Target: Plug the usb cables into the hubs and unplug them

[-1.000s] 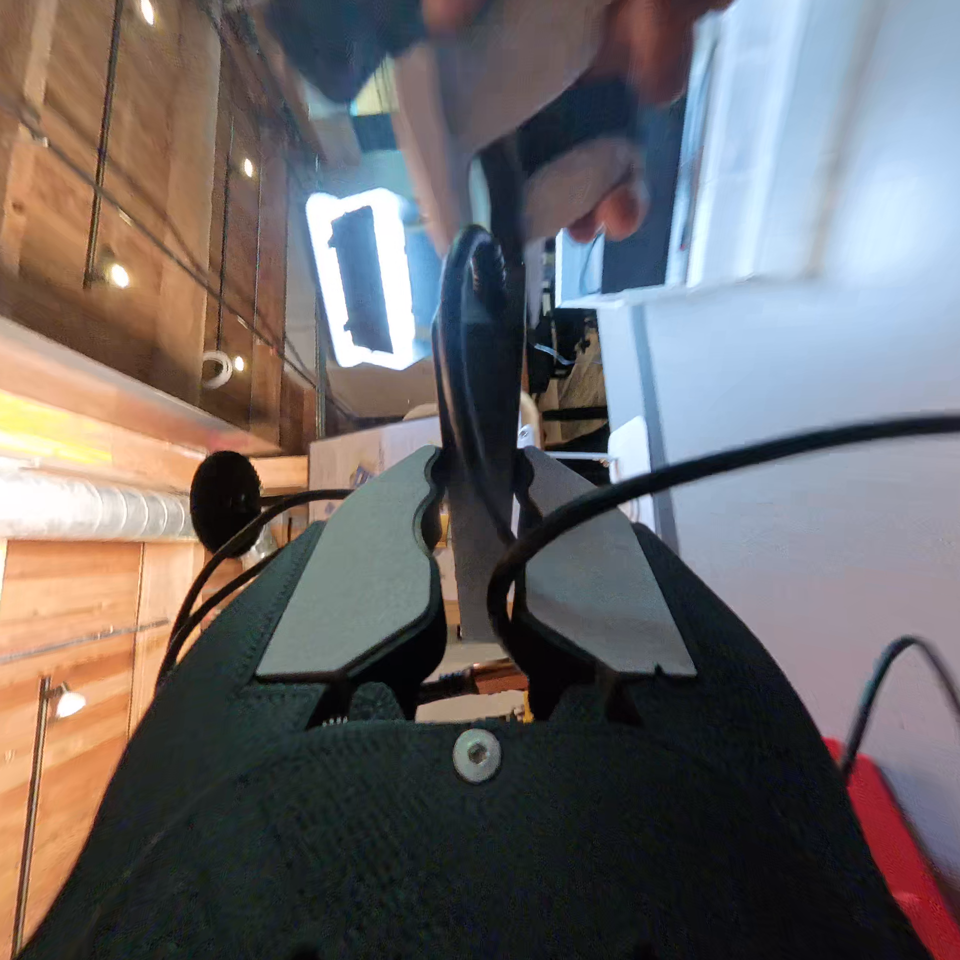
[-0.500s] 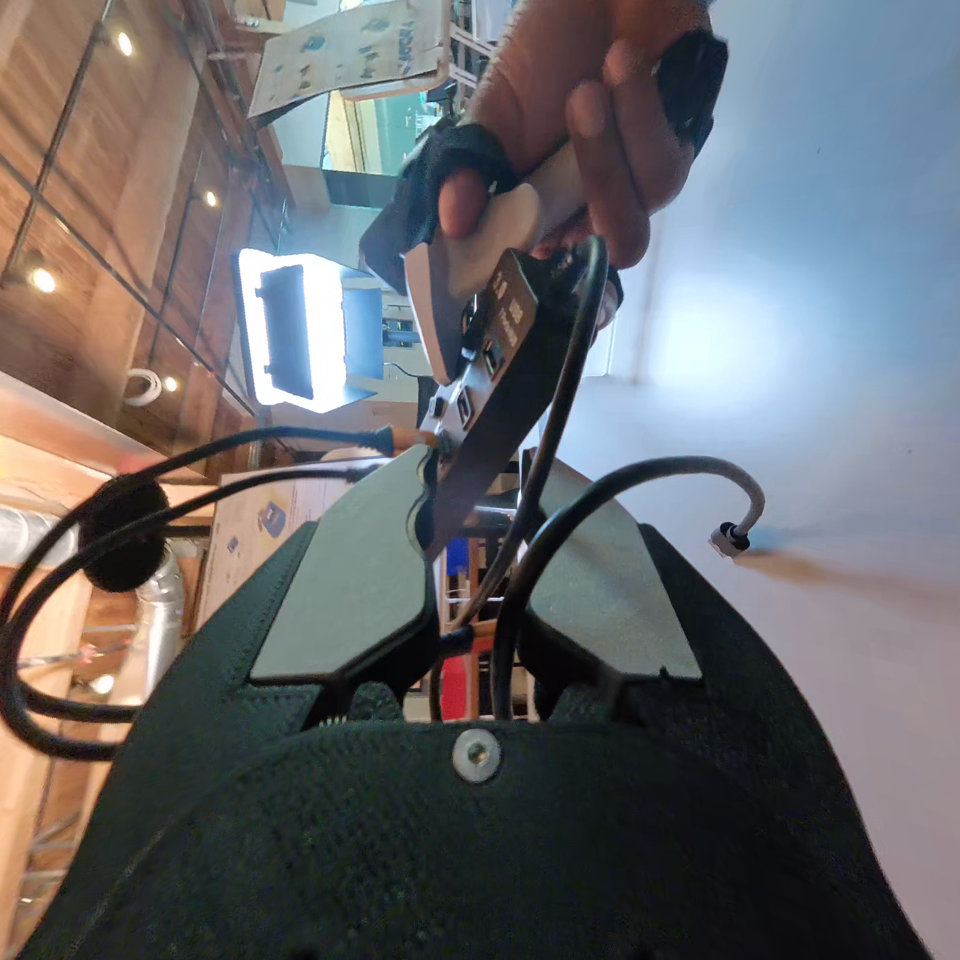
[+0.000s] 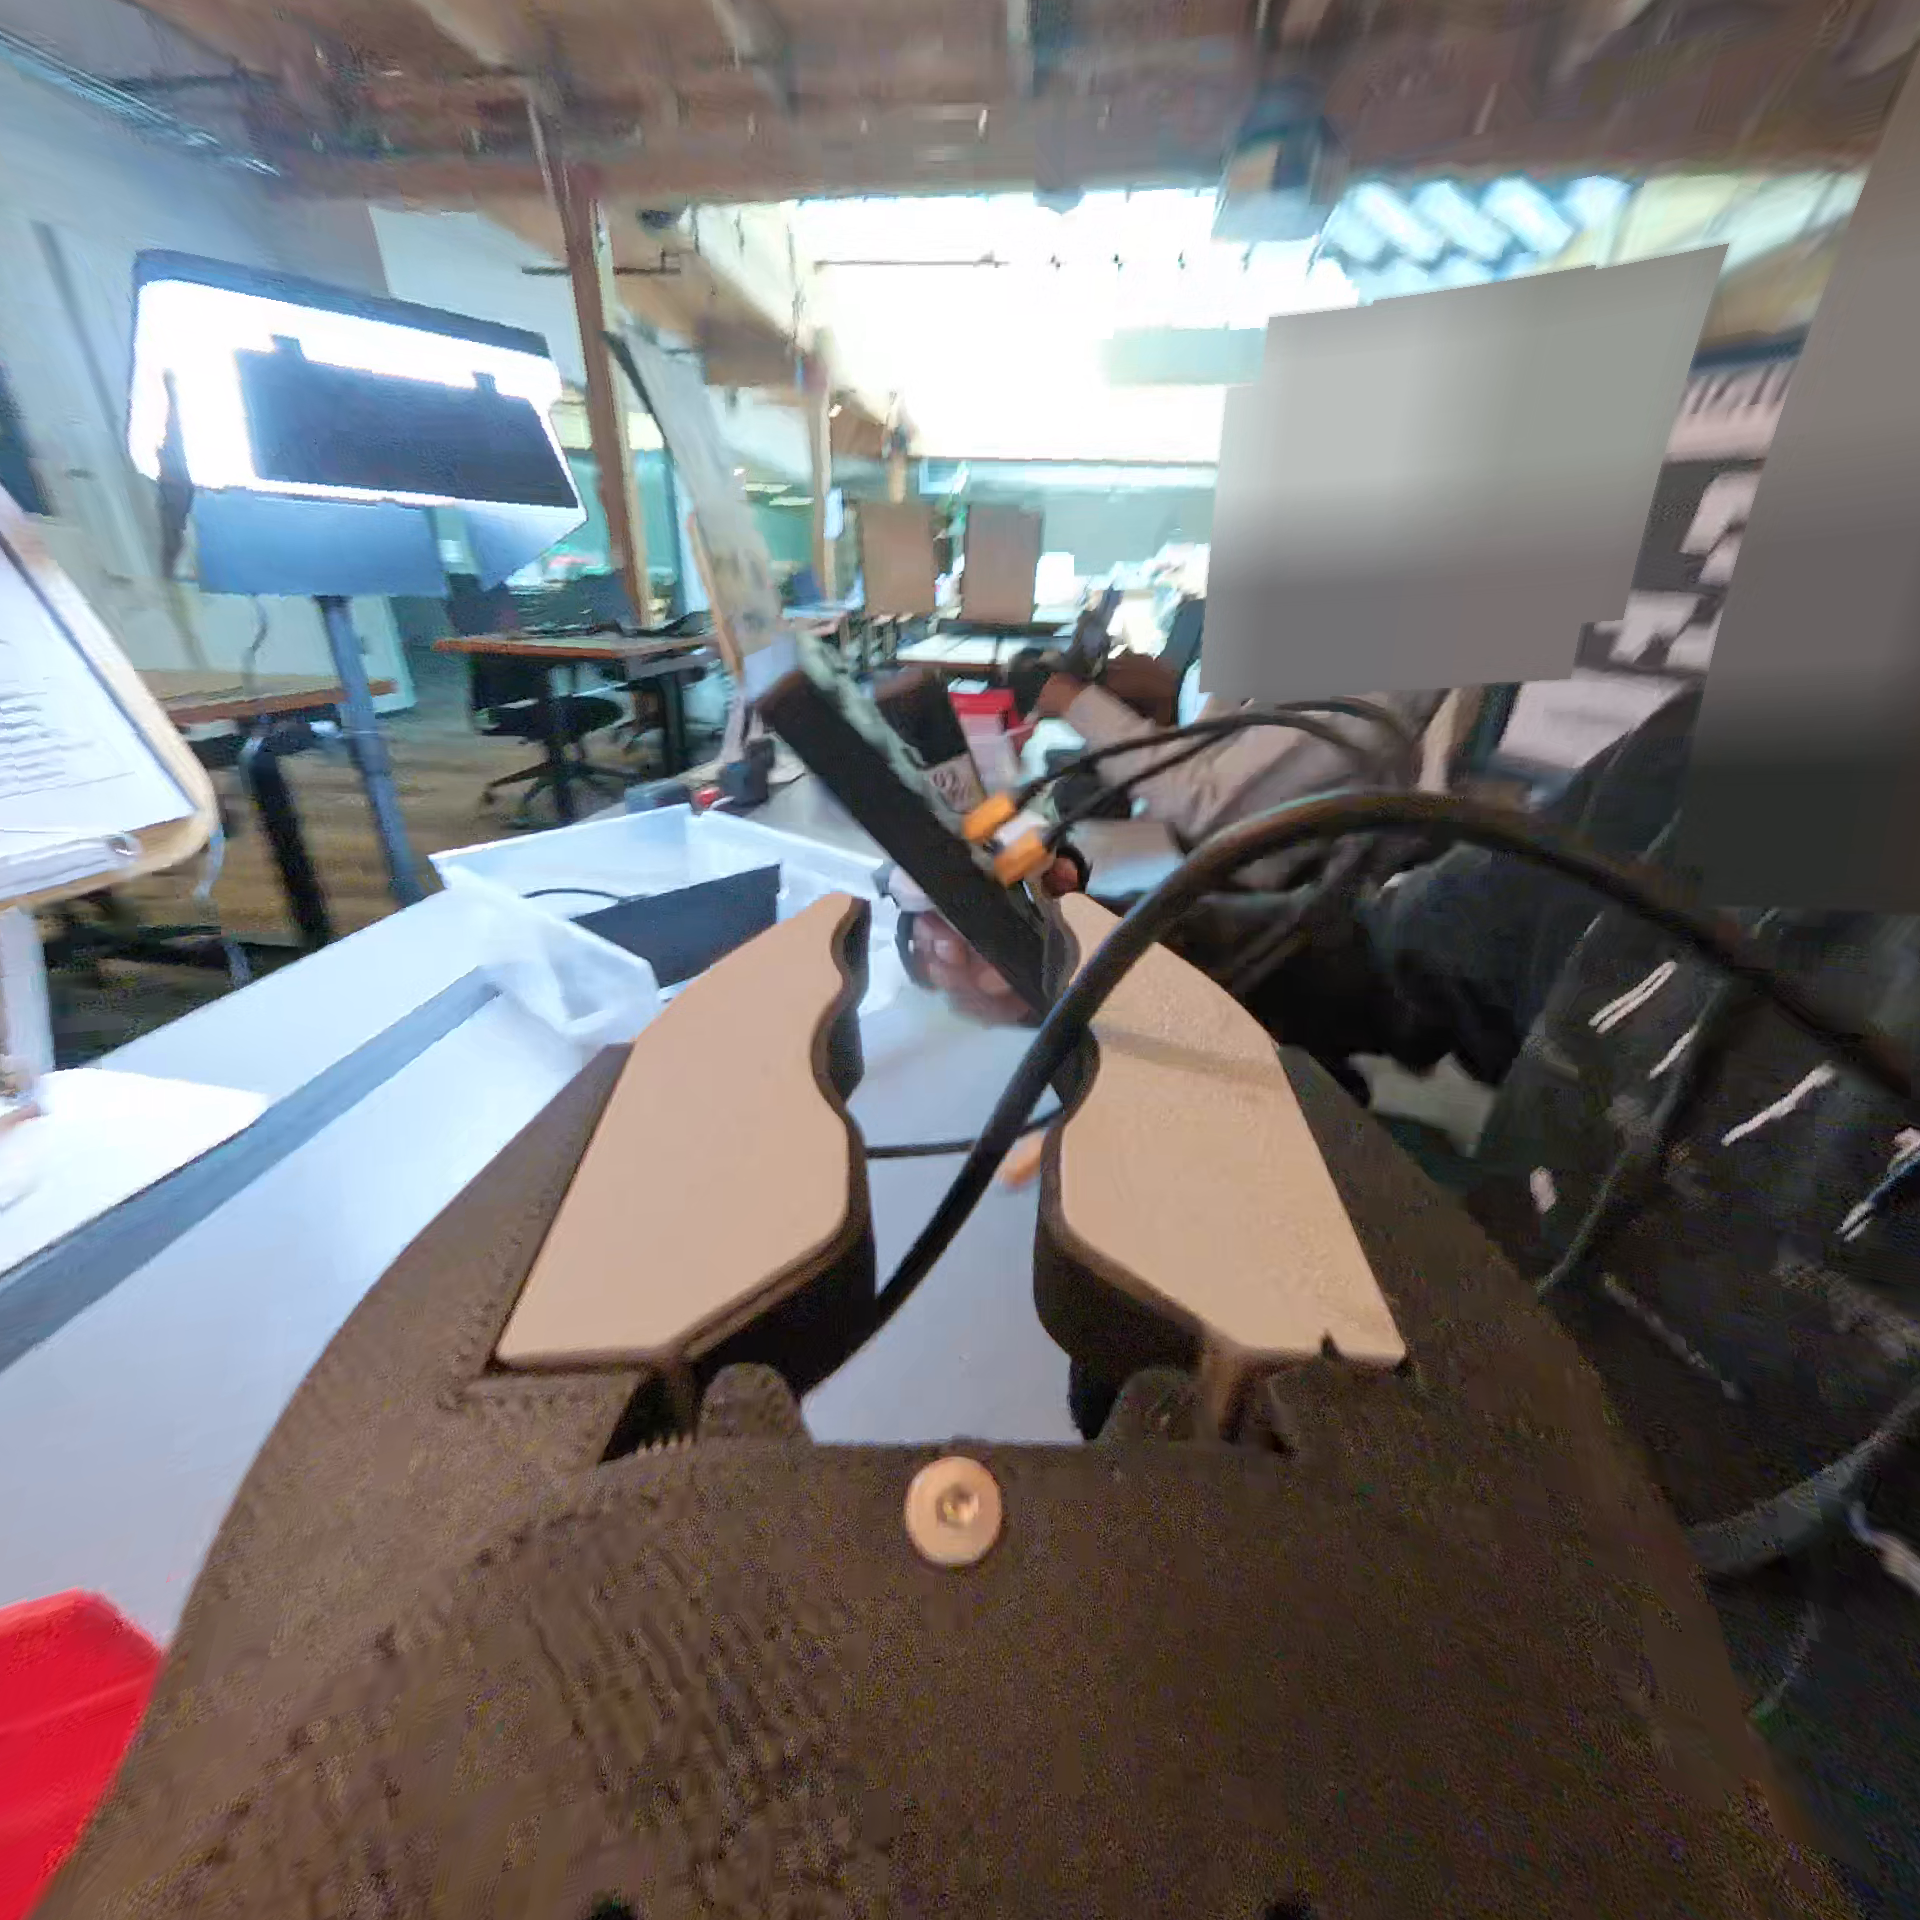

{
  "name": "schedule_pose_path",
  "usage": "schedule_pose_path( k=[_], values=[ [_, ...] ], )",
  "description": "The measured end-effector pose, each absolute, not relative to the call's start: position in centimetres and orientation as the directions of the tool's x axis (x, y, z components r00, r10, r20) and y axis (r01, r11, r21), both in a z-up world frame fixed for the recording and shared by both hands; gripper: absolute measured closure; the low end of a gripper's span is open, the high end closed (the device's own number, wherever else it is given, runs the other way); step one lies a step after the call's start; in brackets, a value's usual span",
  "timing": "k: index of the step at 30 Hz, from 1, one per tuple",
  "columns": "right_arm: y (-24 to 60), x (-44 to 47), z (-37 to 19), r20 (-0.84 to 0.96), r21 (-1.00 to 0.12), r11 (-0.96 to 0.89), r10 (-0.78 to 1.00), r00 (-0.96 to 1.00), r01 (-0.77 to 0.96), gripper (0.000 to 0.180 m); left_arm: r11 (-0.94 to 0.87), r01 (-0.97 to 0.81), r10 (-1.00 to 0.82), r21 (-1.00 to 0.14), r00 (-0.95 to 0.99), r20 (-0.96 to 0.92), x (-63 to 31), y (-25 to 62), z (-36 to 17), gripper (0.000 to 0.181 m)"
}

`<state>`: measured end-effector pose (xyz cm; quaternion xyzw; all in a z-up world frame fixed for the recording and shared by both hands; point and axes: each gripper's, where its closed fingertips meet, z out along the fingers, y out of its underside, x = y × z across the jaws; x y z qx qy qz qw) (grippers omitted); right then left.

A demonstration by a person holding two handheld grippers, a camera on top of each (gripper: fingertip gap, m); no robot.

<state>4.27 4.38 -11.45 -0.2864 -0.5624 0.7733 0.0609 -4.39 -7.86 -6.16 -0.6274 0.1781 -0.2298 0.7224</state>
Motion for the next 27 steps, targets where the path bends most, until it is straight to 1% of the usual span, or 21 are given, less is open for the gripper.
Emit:
schedule_pose_path(
  k=[2, 3, 5, 7, 9, 11, 12, 14, 15, 17, 18, 19, 20, 21, 22, 24, 25, 27],
  values=[
    [3.0, 5.3, -10.9, -0.347, -0.905, -0.363, 0.325, -0.88, 0.222, 0.152, 0.076, 0.183, -0.588, -0.98, 0.802, 0.104, -5.1, -6.6, -6.2, 0.147],
    [2.3, 5.7, -10.9, -0.339, -0.907, -0.354, 0.287, -0.896, 0.23, 0.152, 0.055, 0.176, -0.609, -0.983, 0.786, 0.107, -4.6, -5.8, -6.7, 0.145],
    [1.2, 6.4, -11.3, -0.336, -0.907, -0.336, 0.214, -0.917, 0.254, 0.152, 0.002, 0.109, -0.655, -0.994, 0.751, 0.081, -2.4, -4.2, -8.1, 0.139],
    [0.2, 7.2, -11.9, -0.355, -0.896, -0.324, 0.109, -0.929, 0.305, 0.153, -0.057, 0.044, -0.726, -0.997, 0.684, 0.072, 0.3, -3.0, -9.5, 0.129],
    [-0.9, 7.7, -12.4, -0.379, -0.881, -0.31, 0.011, -0.925, 0.358, 0.152, -0.117, 0.01, -0.793, -0.993, 0.602, 0.099, 3.1, -2.0, -11.0, 0.122],
    [-2.0, 8.0, -13.0, -0.402, -0.868, -0.291, -0.062, -0.913, 0.402, 0.152, -0.123, 0.009, -0.854, -0.992, 0.509, 0.11, 5.7, -1.9, -11.9, 0.114],
    [-2.3, 8.1, -13.3, -0.41, -0.861, -0.292, -0.087, -0.908, 0.417, 0.153, -0.109, 0.031, -0.878, -0.994, 0.465, 0.11, 6.8, -2.1, -11.9, 0.113],
    [-2.5, 7.9, -13.9, -0.435, -0.847, -0.296, -0.093, -0.895, 0.442, 0.153, -0.079, 0.077, -0.894, -0.994, 0.436, 0.105, 7.9, -2.2, -11.7, 0.118],
    [-2.4, 7.6, -14.4, -0.448, -0.844, -0.291, -0.078, -0.891, 0.45, 0.153, -0.079, 0.081, -0.89, -0.994, 0.443, 0.107, 8.2, -2.1, -11.8, 0.121],
    [-2.0, 7.3, -14.9, -0.47, -0.827, -0.301, -0.091, -0.878, 0.474, 0.154, -0.059, 0.059, -0.865, -0.997, 0.496, 0.08, 8.2, -1.7, -12.3, 0.122],
    [-1.8, 7.0, -15.0, -0.483, -0.82, -0.309, -0.079, -0.872, 0.482, 0.155, -0.052, 0.046, -0.848, -0.998, 0.526, 0.068, 8.0, -1.5, -12.4, 0.122],
    [-1.5, 6.2, -15.3, -0.495, -0.82, -0.316, -0.024, -0.868, 0.476, 0.154, -0.055, 0.029, -0.823, -0.998, 0.564, 0.062, 7.4, -1.2, -12.6, 0.122],
    [-1.0, 5.1, -15.7, -0.499, -0.832, -0.316, 0.071, -0.863, 0.455, 0.153, -0.062, -0.003, -0.791, -0.998, 0.609, 0.047, 6.7, -0.9, -12.9, 0.122],
    [-0.3, 3.8, -16.4, -0.491, -0.855, -0.299, 0.201, -0.848, 0.424, 0.147, -0.076, -0.033, -0.756, -0.997, 0.654, 0.036, 5.8, -0.6, -13.3, 0.122],
    [0.7, 2.6, -16.8, -0.459, -0.883, -0.278, 0.338, -0.822, 0.379, 0.142, -0.099, -0.046, -0.72, -0.994, 0.693, 0.039, 4.8, -0.3, -13.7, 0.122],
    [3.6, 0.9, -16.8, -0.347, -0.938, -0.198, 0.57, -0.745, 0.285, 0.141, -0.147, -0.042, -0.639, -0.988, 0.767, 0.062, 2.9, 0.2, -14.4, 0.122],
    [5.0, 0.6, -16.0, -0.294, -0.955, -0.169, 0.644, -0.706, 0.243, 0.141, -0.169, -0.063, -0.585, -0.984, 0.81, 0.048, 1.9, 0.5, -14.9, 0.122],
    [6.9, 0.6, -13.8, -0.228, -0.971, -0.127, 0.738, -0.636, 0.201, 0.146, -0.23, -0.124, -0.472, -0.965, 0.882, -0.001, 0.1, 1.2, -16.1, 0.122]
  ],
)
